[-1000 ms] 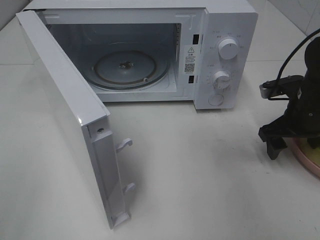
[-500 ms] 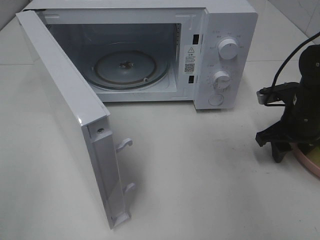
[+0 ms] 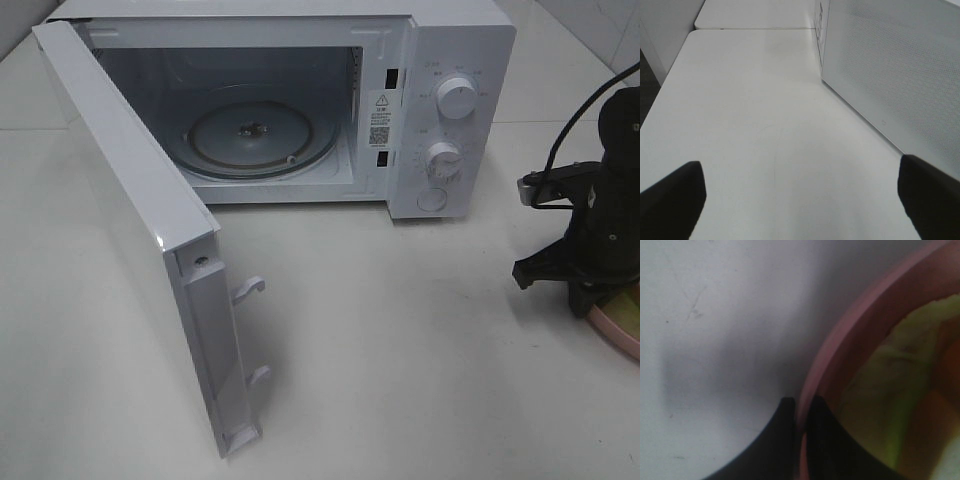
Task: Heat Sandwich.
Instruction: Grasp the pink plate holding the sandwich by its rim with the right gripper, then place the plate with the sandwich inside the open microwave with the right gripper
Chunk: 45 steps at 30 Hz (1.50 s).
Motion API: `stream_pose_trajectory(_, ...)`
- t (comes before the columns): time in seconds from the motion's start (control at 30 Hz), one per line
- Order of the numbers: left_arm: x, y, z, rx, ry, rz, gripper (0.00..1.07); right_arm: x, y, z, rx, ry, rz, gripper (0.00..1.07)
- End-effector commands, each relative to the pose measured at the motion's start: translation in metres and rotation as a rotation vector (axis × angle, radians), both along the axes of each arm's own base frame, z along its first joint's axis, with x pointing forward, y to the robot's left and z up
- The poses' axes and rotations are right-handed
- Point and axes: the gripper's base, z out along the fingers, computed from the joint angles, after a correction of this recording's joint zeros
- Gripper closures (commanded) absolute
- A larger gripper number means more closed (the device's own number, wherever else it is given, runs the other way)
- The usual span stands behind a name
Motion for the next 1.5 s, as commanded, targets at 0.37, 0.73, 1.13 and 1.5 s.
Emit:
stream_pose_trajectory(0.37,-0.004,0.000,0.000,-0.001,-0.027,0.002,0.09,-0.003,-0.007,0.012,-0.064,0.011,0.008,1.07)
stream_pose_trajectory(0.73,-0.004,0.000,0.000,-0.001,-0.027,0.002,0.09,-0.009,-0.007,0.032,-0.115,-0.006,0.005,1.07)
stream_pose_trajectory(1.13,-0.004,0.000,0.000,-0.001,-0.027,0.002,0.09,-0.031,-0.007,0.044,-0.139,-0.006,0.006,1.07)
stream_pose_trajectory(1.5,-0.004,0.000,0.000,-0.001,-0.027,0.002,0.09,-0.065,0.004,0.060,-0.135,-0.043,0.039,1.07)
